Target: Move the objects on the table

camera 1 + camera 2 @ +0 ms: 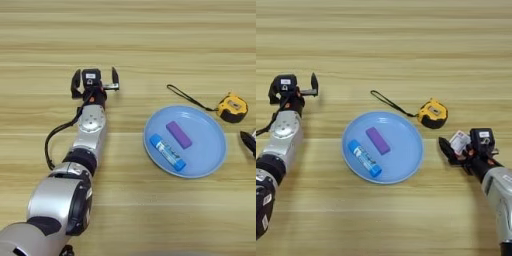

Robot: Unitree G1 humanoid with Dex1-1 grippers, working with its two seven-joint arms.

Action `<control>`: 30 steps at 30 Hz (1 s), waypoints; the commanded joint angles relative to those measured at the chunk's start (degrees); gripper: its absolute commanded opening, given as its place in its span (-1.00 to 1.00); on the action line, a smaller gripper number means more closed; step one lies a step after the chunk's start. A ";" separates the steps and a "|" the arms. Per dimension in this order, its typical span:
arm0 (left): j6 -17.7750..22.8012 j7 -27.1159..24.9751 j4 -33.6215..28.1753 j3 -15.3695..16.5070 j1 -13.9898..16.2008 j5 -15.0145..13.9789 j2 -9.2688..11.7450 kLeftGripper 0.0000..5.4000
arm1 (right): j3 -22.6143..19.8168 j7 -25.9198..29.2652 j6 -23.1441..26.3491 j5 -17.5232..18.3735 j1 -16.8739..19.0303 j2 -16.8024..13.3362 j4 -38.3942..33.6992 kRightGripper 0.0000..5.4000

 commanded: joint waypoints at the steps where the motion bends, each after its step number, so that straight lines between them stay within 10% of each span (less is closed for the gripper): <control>1: 0.35 0.30 0.18 -0.21 -0.18 0.78 0.24 1.00 | 0.68 -0.48 2.23 0.80 2.01 0.36 -6.50 0.60; 12: 0.32 0.38 0.05 -0.25 -0.11 0.80 0.12 1.00 | 8.23 0.85 4.55 1.10 4.13 1.91 -16.24 0.60; 30: 0.33 0.45 -0.09 -0.33 -0.05 0.81 -0.06 1.00 | 18.05 1.05 2.80 -3.83 -0.50 3.88 -11.26 0.60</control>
